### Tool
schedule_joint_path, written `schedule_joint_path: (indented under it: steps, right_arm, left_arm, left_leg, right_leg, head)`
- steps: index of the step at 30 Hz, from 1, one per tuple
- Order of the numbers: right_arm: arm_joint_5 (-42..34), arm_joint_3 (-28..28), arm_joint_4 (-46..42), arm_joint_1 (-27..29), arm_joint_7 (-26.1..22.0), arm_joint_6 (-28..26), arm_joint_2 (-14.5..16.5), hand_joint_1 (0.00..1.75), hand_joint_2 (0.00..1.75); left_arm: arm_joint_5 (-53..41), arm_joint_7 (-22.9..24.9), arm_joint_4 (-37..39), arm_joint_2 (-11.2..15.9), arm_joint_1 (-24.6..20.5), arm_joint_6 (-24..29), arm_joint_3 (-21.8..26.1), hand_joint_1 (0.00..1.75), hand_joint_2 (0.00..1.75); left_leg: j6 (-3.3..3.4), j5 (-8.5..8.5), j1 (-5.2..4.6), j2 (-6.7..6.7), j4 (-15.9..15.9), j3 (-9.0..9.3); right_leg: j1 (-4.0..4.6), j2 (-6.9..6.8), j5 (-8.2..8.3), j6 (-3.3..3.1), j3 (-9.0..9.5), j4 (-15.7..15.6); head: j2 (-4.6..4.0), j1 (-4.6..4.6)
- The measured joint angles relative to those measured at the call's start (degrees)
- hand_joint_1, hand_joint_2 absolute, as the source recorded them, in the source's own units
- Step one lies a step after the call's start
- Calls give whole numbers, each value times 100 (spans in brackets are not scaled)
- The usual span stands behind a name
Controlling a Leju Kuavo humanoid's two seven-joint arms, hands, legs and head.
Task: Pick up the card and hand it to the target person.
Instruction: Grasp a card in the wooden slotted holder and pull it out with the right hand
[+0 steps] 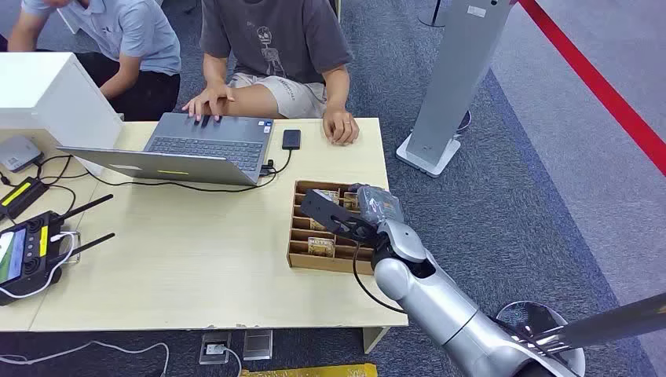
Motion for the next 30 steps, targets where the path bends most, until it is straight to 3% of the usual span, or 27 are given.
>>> schedule_joint_path:
  steps: [14, 21, 30]
  right_arm:
    - [2, 0, 79, -53, -2, -34, 0, 93, 175]
    - [26, 0, 106, -63, -40, -97, 0, 128, 175]
    - [12, -4, 116, -108, -96, -140, 0, 137, 175]
  left_arm:
    - [-9, -16, 0, 0, 0, -24, 0, 0, 175]
    - [-19, -31, 0, 0, 0, -24, 1, 0, 175]
    - [-27, -48, 0, 0, -1, -24, 1, 0, 175]
  left_leg:
    - [0, 0, 0, 0, 0, 0]
    - [0, 0, 0, 0, 0, 0]
    - [0, 0, 0, 1, 0, 3]
  right_leg:
    - [0, 0, 0, 0, -1, 0]
    - [0, 0, 0, 0, -1, 0]
    - [0, 1, 0, 0, 1, 0]
  head:
    - [0, -2]
    - [0, -2]
    - [0, -4]
